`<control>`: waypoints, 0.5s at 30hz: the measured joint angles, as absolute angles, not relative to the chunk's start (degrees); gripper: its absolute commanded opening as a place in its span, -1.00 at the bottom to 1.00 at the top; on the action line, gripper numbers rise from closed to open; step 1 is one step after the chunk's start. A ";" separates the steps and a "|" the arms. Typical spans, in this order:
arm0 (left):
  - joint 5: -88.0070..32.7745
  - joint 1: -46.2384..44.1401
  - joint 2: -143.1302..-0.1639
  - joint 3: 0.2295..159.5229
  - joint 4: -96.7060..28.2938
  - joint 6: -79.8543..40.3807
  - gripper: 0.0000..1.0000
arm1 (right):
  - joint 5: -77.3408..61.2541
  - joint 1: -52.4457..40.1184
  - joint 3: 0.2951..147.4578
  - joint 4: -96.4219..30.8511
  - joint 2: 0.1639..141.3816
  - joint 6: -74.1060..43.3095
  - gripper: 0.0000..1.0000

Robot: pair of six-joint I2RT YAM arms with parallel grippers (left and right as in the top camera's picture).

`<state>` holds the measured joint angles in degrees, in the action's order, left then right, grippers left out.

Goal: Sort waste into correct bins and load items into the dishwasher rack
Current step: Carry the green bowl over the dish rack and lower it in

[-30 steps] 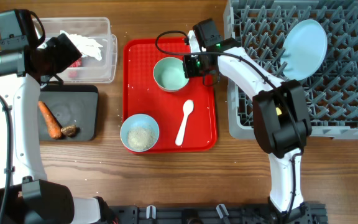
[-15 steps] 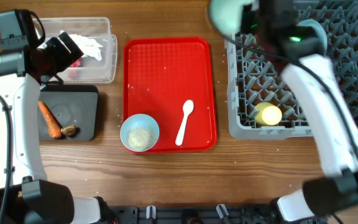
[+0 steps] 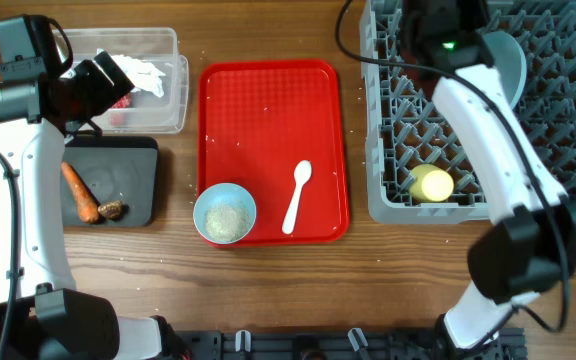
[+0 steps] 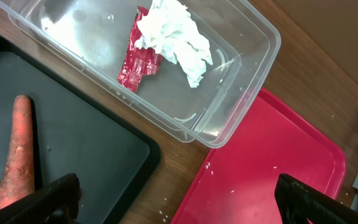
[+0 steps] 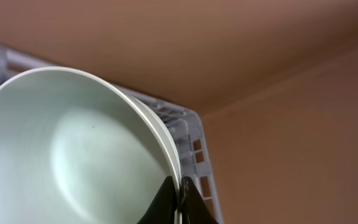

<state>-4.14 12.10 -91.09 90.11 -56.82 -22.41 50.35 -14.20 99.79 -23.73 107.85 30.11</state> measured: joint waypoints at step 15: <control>-4.16 12.10 -91.09 90.11 -56.82 -22.41 1.00 | 51.75 -14.20 99.77 -19.86 117.73 44.34 -0.91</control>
<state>-4.16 12.10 -91.09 90.11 -56.82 -22.41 51.75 -14.20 99.77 -19.86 117.73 44.34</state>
